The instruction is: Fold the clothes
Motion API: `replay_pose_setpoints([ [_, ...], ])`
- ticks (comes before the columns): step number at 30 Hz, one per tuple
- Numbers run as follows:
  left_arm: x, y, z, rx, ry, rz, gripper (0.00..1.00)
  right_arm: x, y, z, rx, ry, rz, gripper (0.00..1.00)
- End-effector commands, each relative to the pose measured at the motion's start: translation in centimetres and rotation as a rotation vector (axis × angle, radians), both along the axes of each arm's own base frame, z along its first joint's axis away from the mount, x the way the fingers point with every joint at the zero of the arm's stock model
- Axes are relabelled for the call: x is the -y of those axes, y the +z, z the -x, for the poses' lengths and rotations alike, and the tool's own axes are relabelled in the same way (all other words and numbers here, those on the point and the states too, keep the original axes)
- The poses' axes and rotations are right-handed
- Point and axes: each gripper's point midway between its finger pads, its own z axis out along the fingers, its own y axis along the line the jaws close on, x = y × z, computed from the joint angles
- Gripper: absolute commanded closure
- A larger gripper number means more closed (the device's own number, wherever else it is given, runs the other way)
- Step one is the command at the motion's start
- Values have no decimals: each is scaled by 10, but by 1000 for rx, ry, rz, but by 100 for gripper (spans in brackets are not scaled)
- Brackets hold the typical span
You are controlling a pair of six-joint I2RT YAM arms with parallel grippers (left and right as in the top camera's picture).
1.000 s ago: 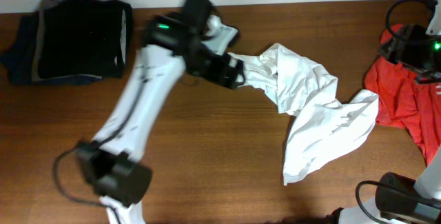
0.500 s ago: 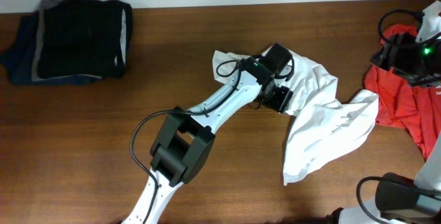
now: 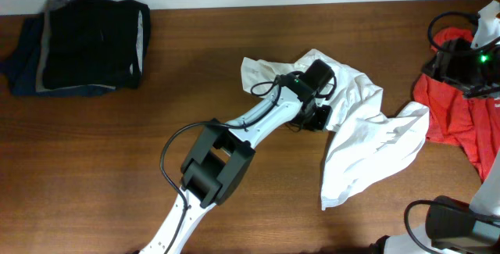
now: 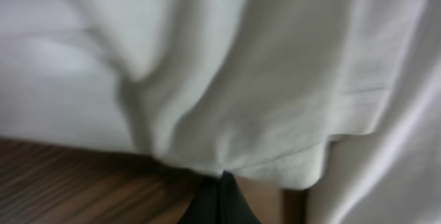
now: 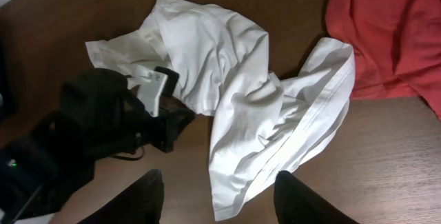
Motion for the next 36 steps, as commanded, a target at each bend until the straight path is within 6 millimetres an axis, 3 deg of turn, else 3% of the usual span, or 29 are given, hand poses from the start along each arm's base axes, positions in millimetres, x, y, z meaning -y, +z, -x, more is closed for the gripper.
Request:
replay_pose_setpoints([
  [1,-42,9,-37,76,94,-165,99,1,-6,6,-30,4,20,45],
  [6,-96,111,-74,249,203,-333,99,1,-15,6,-55,5,10,45],
  [7,-127,149,-80,299,254,-392,100,0,-16,8,-62,6,7,45],
  [8,-149,174,-80,315,288,-410,99,0,-16,8,-62,6,7,45],
  [11,-209,268,-93,433,402,-259,99,-1,-15,8,-61,4,2,45],
  [12,-249,315,-90,504,491,-218,99,-2,-15,7,-59,7,-3,45],
  [15,-317,384,-70,630,619,-173,99,-15,-15,5,-57,46,-9,45],
  [17,-372,439,-26,731,725,-154,99,-37,-15,2,-57,112,-7,45],
  [18,-386,450,-7,747,755,-155,99,-47,-15,1,-57,144,-6,45],
  [20,-404,452,25,726,783,-185,99,-76,-14,0,-56,232,-11,44],
  [22,-417,430,47,658,797,-268,99,-108,-15,2,-58,327,-9,43],
  [25,-429,389,66,537,804,-387,99,-150,-27,2,-67,455,-6,22],
  [26,-430,377,69,499,792,-408,100,-162,-40,-1,-75,484,-9,10],
  [27,-430,371,69,483,787,-417,99,-172,-53,-5,-89,482,-19,5],
  [30,-440,370,70,490,815,-478,99,-195,-110,-20,-125,432,-56,0],
  [33,-444,371,70,497,824,-496,99,-204,-170,-40,-95,342,-94,1],
  [36,-444,371,70,497,824,-495,99,-206,-210,-53,-115,300,-109,8],
])
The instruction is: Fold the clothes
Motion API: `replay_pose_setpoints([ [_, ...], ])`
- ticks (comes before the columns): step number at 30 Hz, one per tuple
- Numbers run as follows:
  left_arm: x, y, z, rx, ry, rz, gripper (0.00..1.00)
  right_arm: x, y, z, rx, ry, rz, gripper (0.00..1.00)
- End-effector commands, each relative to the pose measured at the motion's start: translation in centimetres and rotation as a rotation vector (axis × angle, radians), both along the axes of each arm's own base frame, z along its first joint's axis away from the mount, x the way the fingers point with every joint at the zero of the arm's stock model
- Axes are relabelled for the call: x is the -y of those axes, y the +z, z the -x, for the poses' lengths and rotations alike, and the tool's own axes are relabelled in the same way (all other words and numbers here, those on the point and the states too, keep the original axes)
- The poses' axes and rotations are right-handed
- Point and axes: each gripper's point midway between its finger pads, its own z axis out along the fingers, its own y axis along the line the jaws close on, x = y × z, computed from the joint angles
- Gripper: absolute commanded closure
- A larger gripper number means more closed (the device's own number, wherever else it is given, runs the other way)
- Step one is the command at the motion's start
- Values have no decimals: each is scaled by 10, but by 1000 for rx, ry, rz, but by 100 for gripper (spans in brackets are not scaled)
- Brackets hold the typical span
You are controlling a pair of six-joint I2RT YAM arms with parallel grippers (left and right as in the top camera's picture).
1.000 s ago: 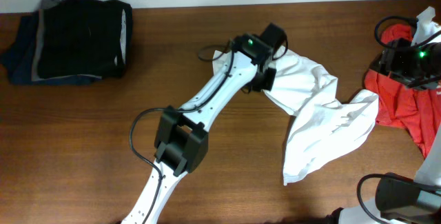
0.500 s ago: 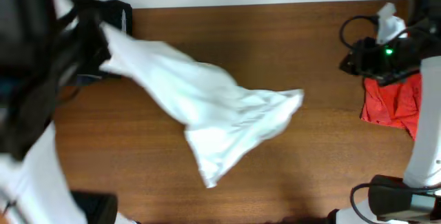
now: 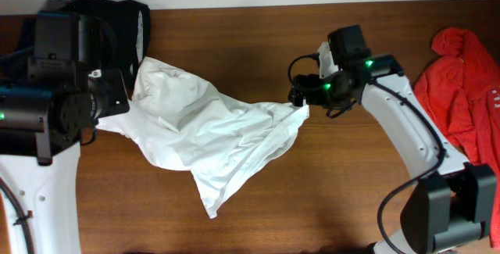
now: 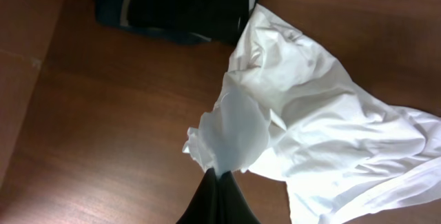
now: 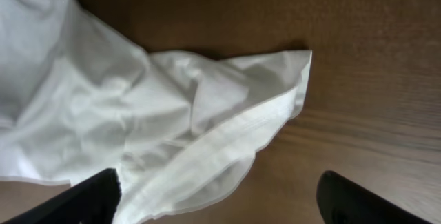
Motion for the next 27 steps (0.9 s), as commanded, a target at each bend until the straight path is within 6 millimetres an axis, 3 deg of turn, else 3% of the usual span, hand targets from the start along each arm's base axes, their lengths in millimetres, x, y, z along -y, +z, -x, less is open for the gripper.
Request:
replay_pose_setpoints([
  [1,-6,6,4,22,26,-13,99,-4,-38,-9,-66,-50,-3,8],
  [4,-6,5,4,21,26,-13,99,-3,-77,-20,-113,-64,5,12],
  [6,-6,5,4,21,26,-13,99,9,-99,-27,-148,-114,4,17],
  [8,-6,5,4,21,26,-13,99,14,-101,-31,-143,-124,3,22],
  [10,-6,5,4,21,26,-13,99,13,-100,-34,-127,-123,-1,35],
  [18,-6,5,4,21,26,-13,99,12,-112,-32,-161,-142,-3,39],
  [19,-6,5,4,21,26,-13,99,12,-114,-33,-163,-145,-4,46],
  [21,-6,5,5,21,26,-13,99,8,-113,-36,-154,-138,-27,68],
  [22,-6,5,4,21,26,-13,99,7,-113,-38,-144,-138,-30,89],
  [23,-6,5,4,21,27,-13,99,8,-111,-42,-129,-140,-34,96],
  [25,-5,5,4,21,23,-7,99,23,-88,-67,-72,-174,-46,96],
  [27,-5,5,4,22,29,-3,99,47,-40,-100,20,-191,-49,96],
])
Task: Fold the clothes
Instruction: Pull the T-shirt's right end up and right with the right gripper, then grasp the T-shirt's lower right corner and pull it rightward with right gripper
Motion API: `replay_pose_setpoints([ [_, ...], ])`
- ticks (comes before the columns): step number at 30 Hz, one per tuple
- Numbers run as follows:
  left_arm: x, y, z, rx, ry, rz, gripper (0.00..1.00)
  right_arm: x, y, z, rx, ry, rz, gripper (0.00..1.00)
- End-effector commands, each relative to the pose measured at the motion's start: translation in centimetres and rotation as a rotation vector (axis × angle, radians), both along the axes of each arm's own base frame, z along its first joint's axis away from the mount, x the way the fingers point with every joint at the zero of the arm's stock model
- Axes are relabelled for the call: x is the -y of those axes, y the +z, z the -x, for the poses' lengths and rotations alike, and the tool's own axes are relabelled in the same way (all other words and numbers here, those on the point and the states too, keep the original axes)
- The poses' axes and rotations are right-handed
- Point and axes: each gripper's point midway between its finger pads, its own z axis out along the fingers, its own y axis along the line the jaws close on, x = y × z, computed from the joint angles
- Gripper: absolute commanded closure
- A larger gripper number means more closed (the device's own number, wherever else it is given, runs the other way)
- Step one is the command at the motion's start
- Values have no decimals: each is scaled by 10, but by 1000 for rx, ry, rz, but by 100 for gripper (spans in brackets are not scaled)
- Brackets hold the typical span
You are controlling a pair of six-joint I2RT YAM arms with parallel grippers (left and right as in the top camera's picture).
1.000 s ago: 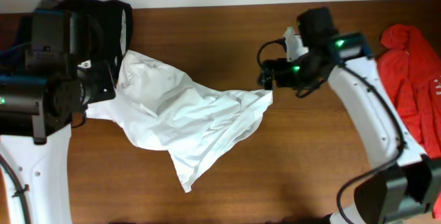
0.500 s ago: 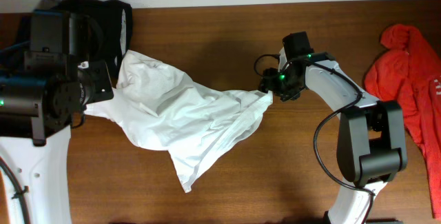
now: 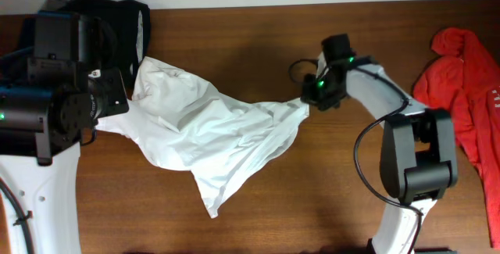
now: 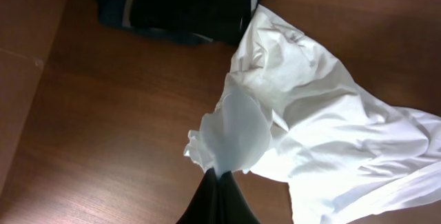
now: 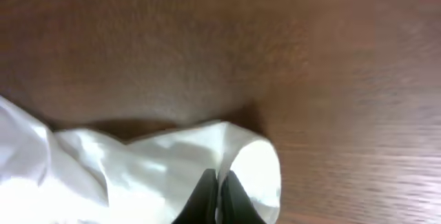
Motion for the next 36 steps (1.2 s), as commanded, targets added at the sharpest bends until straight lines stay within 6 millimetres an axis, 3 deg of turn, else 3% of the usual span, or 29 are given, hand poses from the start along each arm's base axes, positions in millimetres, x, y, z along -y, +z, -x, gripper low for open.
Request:
replay_pose_setpoints([
  [1,-4,5,4,23,29,4,99,43,92,-66,220,-44,4,96],
  [2,-4,5,4,29,46,16,99,64,138,-85,309,-82,18,96],
  [5,2,3,4,30,50,60,99,104,218,-105,483,-135,46,96],
  [7,7,2,4,26,37,81,99,121,245,-107,535,-167,58,96],
  [8,7,2,4,26,35,85,99,133,252,-104,542,-172,87,85],
  [9,7,2,4,26,35,85,99,136,250,-98,519,-172,91,68],
  [10,7,1,3,24,35,84,99,140,239,-86,458,-164,98,1],
  [12,14,-6,2,-1,15,115,99,135,216,-53,299,-129,100,1],
  [14,15,-25,2,-67,15,115,99,123,200,-16,142,-73,67,1],
  [16,16,-39,-4,-90,17,112,99,104,197,23,9,7,23,1],
  [19,17,-41,-10,-76,23,117,99,94,208,54,-20,79,88,1],
  [20,16,-40,-10,-74,25,113,99,83,202,70,-55,116,115,1],
  [23,0,-37,-9,-59,79,36,99,54,170,111,-141,195,126,1],
  [26,0,-37,-10,-59,80,34,99,15,104,145,-168,254,105,1],
  [28,0,-37,-9,-59,80,34,99,9,71,154,-213,246,107,6],
  [29,0,-37,-10,-59,80,34,99,10,44,161,-248,222,108,18],
  [30,0,-37,-10,-58,80,34,99,10,31,164,-258,222,109,23],
  [34,0,-37,-9,-59,79,35,99,11,0,166,-244,170,105,32],
  [36,2,-38,-9,-65,74,44,99,10,-10,159,-213,119,96,44],
])
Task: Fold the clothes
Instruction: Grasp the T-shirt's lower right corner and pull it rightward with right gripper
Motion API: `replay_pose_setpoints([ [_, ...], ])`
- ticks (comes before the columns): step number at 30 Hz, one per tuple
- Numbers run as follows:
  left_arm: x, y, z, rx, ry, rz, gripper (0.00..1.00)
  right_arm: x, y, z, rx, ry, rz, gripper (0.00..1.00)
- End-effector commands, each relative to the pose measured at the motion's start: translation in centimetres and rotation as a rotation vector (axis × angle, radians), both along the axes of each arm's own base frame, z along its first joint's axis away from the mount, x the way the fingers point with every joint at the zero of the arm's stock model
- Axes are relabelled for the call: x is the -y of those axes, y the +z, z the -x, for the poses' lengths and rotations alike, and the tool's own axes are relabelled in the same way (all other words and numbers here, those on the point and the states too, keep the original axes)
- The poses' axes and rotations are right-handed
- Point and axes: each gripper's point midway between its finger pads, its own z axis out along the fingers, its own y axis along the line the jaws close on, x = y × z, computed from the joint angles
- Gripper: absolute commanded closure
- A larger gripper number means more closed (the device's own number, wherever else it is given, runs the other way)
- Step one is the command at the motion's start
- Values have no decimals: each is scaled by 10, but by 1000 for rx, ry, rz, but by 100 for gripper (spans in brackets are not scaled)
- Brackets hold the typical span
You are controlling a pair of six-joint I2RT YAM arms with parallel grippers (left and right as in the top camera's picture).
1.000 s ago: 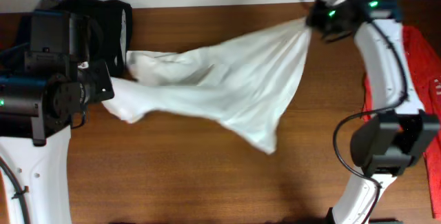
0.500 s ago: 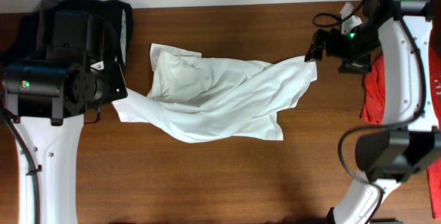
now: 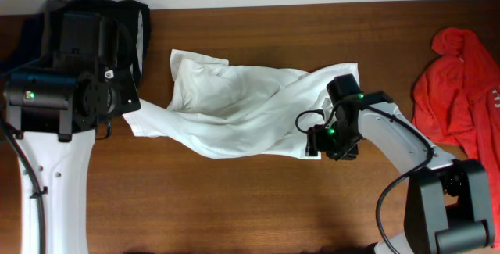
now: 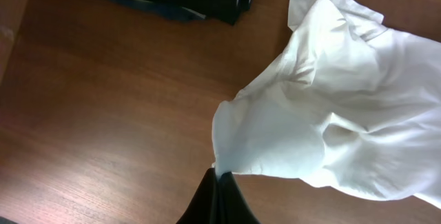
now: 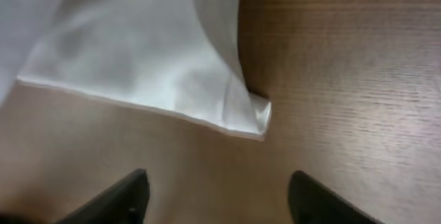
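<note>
A white garment (image 3: 242, 109) lies spread across the middle of the wooden table, stretched from left to right. My left gripper (image 4: 218, 178) is shut on its left corner, and the cloth (image 4: 324, 93) rises from the pinch. My right gripper (image 5: 217, 196) is open just off the garment's right corner (image 5: 255, 117), with nothing between its fingers. In the overhead view that right gripper (image 3: 332, 141) sits at the cloth's right edge.
A dark folded pile of clothes (image 3: 86, 39) lies at the back left, also seen as dark cloth. A red garment (image 3: 457, 98) lies crumpled at the right edge. Bare table (image 3: 234, 207) spans the front.
The right gripper was shut on the garment's right corner and is now open, the corner lying on the table. The garment now lies flatter and further right. The left gripper still holds its corner.
First my left gripper pinched the crumpled white garment at centre-right while the right arm stood off by the red cloth. Then the garment hung from the left gripper at the left, with the right gripper open near its far corner. The right gripper shut on that corner, and now has released it.
</note>
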Motion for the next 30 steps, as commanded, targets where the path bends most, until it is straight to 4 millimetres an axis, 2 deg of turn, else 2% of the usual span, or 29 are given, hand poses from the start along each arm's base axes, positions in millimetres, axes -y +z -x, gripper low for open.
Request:
replay_pose_setpoints([
  [1,-3,2,2,7,20,-3,99,-1,-14,-2,12,-71,1,47],
  [4,-4,-4,4,-15,20,-7,99,18,-33,1,-6,-122,111,46],
  [7,-4,-6,5,-26,20,-8,99,15,-53,2,-54,-123,106,47],
  [9,-4,-6,5,-26,20,-8,99,10,-63,1,-72,-122,80,53],
  [10,-4,-6,5,-24,20,-8,99,9,-64,1,-75,-122,76,57],
  [11,-4,-6,5,-25,20,-8,99,7,-64,1,-76,-122,67,67],
  [12,-4,-6,5,-25,20,-8,99,7,-64,3,-83,-122,65,96],
  [15,-4,-6,3,-18,20,-7,99,23,-59,2,-111,-184,93,96],
  [17,-3,-5,3,-14,20,-6,99,54,-38,0,-166,-261,128,96],
  [18,-3,-5,2,-13,20,-6,99,81,-20,2,-193,-297,165,96],
  [21,-2,-9,-3,-15,25,2,99,123,20,10,-185,-340,167,96],
  [23,12,-22,-3,-72,-8,71,99,149,42,23,-154,-394,173,96],
  [25,19,-34,9,-167,-24,97,99,175,68,35,-98,-525,153,96],
  [28,40,-17,23,-100,-76,116,99,207,108,54,-11,-672,166,96],
  [29,55,-11,32,-80,-137,128,99,214,122,62,14,-715,172,96],
  [30,68,-13,40,-91,-183,151,99,216,127,67,28,-727,176,96],
])
